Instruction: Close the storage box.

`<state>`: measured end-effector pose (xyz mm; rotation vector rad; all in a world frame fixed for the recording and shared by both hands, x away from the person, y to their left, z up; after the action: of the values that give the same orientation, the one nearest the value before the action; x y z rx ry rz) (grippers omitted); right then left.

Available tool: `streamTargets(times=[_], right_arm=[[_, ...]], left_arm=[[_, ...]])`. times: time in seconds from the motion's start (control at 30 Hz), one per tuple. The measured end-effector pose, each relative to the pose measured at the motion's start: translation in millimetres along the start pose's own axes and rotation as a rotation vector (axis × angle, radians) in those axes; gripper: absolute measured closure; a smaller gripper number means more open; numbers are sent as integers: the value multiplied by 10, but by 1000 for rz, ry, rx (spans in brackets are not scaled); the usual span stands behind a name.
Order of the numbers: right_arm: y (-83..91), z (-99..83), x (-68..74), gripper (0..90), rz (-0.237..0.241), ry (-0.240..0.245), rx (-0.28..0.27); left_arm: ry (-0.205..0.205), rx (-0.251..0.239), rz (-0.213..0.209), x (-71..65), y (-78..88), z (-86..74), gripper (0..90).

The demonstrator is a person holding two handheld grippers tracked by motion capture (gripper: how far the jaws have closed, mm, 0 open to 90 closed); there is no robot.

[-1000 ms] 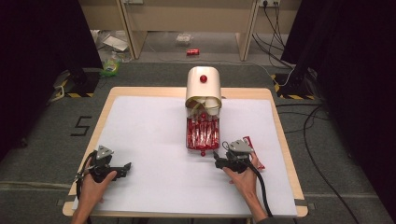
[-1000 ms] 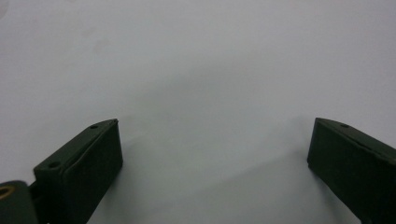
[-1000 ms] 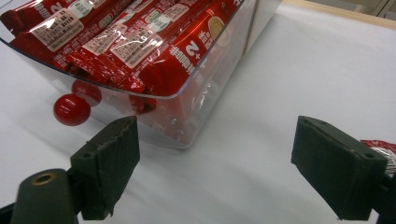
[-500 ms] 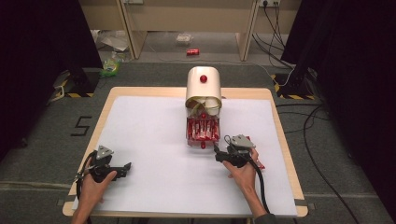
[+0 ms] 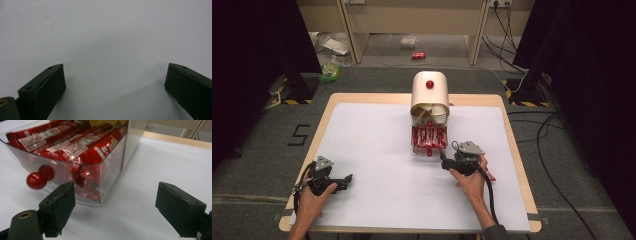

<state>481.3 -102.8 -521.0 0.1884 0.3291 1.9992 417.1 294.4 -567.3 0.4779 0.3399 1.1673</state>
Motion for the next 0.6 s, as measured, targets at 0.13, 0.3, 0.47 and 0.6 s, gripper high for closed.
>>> streamTargets(times=[0.13,0.3,0.47,0.6], right_arm=[[-38,34,16,168,2,3,-7],[-101,65,28,167,8,13,-8],[-147,114,32,167,10,11,-20],[-166,116,16,162,10,4,-14]], left_arm=[[0,0,1,-1,1,0,25],[0,0,0,-1,1,0,25],[0,0,0,0,0,0,25],[1,0,-1,1,0,0,25]])
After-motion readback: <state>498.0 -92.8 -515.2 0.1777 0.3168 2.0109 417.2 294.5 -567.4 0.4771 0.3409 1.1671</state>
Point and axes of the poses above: each handheld gripper's, and its own axes: y roughly backward along the jaws, z roughly out of its top, x roughly to its left, the point moved 9 cm from there along -y, roughly forward along the jaws, and after that the axes turned 11 degrees about -x, right-handed, at the moved point
